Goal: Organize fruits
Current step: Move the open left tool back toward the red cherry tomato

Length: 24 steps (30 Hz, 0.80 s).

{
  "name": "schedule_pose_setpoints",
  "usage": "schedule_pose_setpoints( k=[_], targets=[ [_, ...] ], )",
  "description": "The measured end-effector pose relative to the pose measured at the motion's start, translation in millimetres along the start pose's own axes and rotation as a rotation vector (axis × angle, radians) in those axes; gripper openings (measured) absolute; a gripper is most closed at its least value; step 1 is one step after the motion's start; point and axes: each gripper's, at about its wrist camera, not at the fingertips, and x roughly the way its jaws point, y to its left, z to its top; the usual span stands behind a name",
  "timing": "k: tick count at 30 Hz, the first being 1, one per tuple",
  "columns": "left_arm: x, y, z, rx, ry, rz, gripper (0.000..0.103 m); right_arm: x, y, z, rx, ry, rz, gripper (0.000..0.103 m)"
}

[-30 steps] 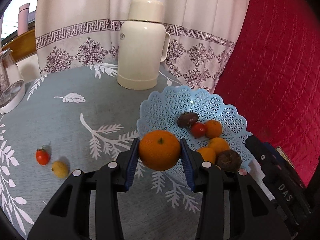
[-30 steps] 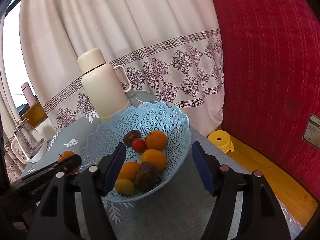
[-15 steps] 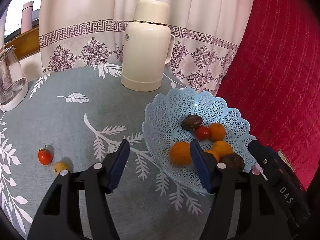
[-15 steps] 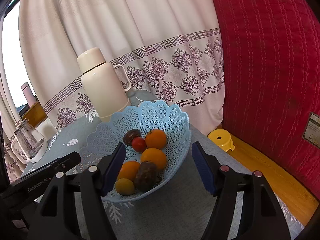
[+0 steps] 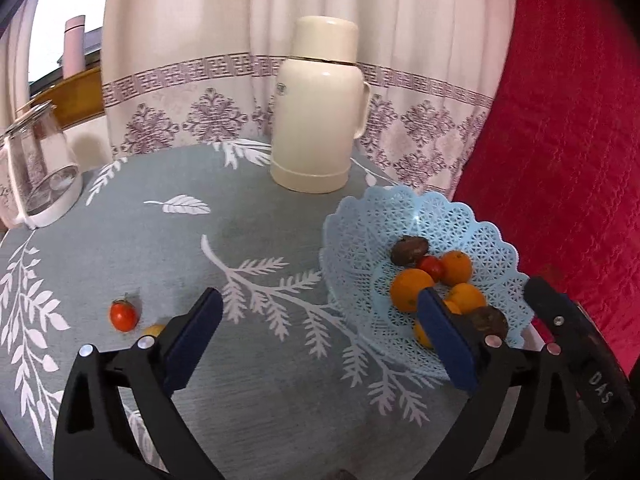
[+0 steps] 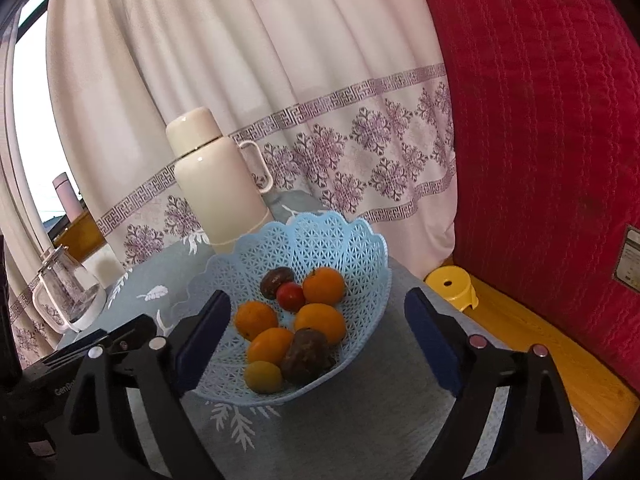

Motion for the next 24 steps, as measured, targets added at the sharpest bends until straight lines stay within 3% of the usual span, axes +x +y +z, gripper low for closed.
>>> schedule_pose_setpoints(
  k=[13, 19, 24],
  targets=[
    [-23, 60, 5, -0.114, -0.05, 0.087, 0.1, -8, 12, -5, -0.05, -0.075, 0.107, 0.097],
    [-31, 94, 4, -0.178, -0.06, 0.141, 0.1, -6, 13, -5, -0.061, -0.062, 0.111, 0.097],
    [-36, 117, 4, -0.207, -0.069, 0.191, 0.1, -8, 28, -9, -0.146, -0.046, 0.139, 0.097]
  ],
)
